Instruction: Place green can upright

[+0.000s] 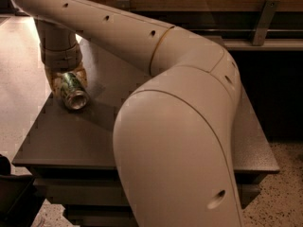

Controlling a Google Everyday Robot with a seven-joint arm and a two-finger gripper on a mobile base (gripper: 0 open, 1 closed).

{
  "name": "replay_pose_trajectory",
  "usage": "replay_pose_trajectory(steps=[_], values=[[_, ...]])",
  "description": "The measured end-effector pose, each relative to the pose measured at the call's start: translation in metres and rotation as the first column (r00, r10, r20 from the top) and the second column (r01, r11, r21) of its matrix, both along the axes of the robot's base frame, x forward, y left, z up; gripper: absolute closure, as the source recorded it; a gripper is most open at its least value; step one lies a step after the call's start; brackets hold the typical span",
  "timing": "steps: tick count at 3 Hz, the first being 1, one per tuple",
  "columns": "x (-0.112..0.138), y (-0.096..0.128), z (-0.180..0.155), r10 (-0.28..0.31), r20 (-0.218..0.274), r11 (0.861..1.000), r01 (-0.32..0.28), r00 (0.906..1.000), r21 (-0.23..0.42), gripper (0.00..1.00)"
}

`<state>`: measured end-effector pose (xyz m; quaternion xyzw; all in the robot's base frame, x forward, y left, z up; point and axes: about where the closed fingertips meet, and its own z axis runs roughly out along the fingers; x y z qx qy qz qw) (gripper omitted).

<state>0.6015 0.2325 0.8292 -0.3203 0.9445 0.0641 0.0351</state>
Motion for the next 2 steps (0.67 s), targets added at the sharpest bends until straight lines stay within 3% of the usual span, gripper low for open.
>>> replay_pose_trajectory(steps=[2], values=[[0.0017,0.0041,-0.0036,0.002,0.003,1.0,-0.002,1.0,0.008,1.0]])
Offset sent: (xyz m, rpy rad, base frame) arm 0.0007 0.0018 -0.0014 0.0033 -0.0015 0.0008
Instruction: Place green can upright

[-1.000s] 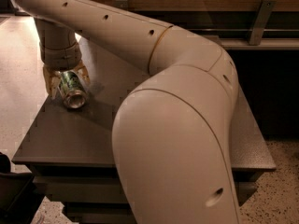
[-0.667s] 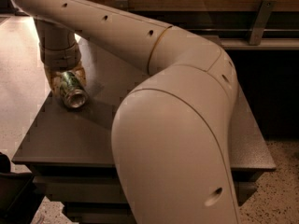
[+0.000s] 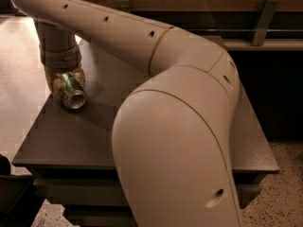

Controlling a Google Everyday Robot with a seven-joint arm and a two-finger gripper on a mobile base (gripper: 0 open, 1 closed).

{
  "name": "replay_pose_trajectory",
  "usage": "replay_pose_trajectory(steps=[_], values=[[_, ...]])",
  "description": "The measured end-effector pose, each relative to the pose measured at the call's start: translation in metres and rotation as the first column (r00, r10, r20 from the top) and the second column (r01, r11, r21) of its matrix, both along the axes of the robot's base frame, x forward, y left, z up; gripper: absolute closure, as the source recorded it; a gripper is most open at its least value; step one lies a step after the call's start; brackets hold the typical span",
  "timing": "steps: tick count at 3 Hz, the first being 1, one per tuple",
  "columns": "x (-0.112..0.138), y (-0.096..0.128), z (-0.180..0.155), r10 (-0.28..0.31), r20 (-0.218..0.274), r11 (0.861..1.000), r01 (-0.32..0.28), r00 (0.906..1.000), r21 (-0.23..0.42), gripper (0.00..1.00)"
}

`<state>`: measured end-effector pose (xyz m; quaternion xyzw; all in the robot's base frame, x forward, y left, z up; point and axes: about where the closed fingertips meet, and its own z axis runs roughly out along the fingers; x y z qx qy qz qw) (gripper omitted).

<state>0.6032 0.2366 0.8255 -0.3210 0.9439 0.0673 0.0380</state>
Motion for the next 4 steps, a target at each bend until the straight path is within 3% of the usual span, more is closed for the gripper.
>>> replay_pose_trajectory(steps=[2,4], values=[[0.0,-0.002,0.002,-0.003,0.012,1.0,0.002,0.9999,0.009,1.0],[-0.008,-0.038,0.038,-0.049,0.132,0.998,0.043,0.99,0.05,1.0]])
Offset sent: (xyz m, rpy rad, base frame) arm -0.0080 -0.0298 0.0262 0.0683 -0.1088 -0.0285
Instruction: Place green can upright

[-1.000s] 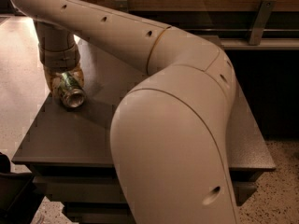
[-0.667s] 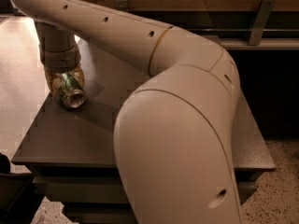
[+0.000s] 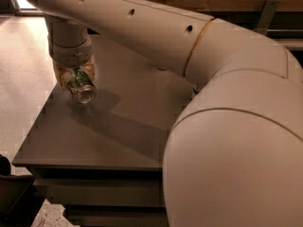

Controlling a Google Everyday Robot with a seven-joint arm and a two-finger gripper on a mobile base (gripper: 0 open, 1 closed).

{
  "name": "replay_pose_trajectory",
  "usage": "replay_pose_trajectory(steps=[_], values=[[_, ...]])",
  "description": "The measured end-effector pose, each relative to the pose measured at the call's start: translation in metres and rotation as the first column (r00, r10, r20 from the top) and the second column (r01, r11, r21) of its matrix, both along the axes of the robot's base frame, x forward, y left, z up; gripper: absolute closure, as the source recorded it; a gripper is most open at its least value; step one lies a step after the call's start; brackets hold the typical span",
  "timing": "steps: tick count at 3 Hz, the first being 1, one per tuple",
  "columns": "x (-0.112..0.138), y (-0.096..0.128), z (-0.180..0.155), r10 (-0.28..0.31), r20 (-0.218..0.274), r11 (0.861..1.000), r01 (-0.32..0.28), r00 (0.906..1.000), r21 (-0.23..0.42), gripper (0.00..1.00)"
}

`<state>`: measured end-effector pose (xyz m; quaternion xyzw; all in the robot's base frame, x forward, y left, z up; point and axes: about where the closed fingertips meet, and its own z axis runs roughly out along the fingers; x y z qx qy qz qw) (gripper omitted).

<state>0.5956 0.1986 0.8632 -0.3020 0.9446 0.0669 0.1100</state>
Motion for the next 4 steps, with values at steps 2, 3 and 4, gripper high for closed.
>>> replay_pose_trajectory(steps=[2,3,4], values=[[0.001,-0.024,0.047,0.028,0.174,0.999,-0.036,0.9843,0.041,1.0],[0.005,-0.034,0.069,0.091,0.291,0.99,-0.118,0.9524,0.078,1.0],[0.013,-0.036,0.086,0.167,0.418,0.964,-0.237,0.8928,0.121,1.0]])
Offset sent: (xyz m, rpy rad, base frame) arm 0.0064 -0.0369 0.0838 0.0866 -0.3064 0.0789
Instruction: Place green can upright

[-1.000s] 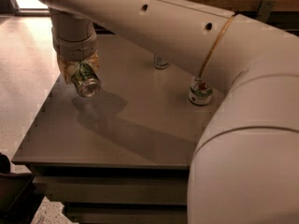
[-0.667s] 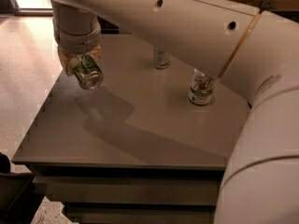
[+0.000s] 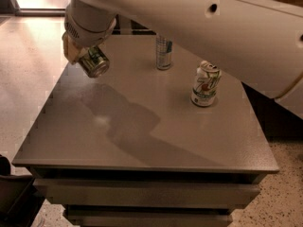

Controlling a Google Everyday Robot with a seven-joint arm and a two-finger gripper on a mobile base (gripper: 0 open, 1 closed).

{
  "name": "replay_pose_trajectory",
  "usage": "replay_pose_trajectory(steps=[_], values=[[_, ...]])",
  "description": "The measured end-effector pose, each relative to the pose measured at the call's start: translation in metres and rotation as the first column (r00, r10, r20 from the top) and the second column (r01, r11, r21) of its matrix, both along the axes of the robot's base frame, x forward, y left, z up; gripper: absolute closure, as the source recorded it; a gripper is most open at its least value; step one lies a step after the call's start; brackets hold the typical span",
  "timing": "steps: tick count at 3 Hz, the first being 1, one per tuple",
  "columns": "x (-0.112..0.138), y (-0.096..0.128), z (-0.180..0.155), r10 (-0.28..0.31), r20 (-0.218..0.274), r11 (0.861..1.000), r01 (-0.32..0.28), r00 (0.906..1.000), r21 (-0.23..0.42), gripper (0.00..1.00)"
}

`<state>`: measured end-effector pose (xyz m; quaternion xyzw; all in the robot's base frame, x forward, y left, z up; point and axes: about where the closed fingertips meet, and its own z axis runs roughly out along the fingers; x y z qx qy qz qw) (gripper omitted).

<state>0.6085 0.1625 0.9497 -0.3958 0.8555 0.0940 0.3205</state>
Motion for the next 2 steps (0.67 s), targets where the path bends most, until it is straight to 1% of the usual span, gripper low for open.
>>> replay_pose_trajectory(steps=[1,2], values=[[0.009,0.004,0.01,0.085,0.093,0.994,-0.091,0.992,0.061,1.0],[0.016,0.015,0.016,0.159,0.174,0.975,-0.183,0.9719,0.128,1.0]])
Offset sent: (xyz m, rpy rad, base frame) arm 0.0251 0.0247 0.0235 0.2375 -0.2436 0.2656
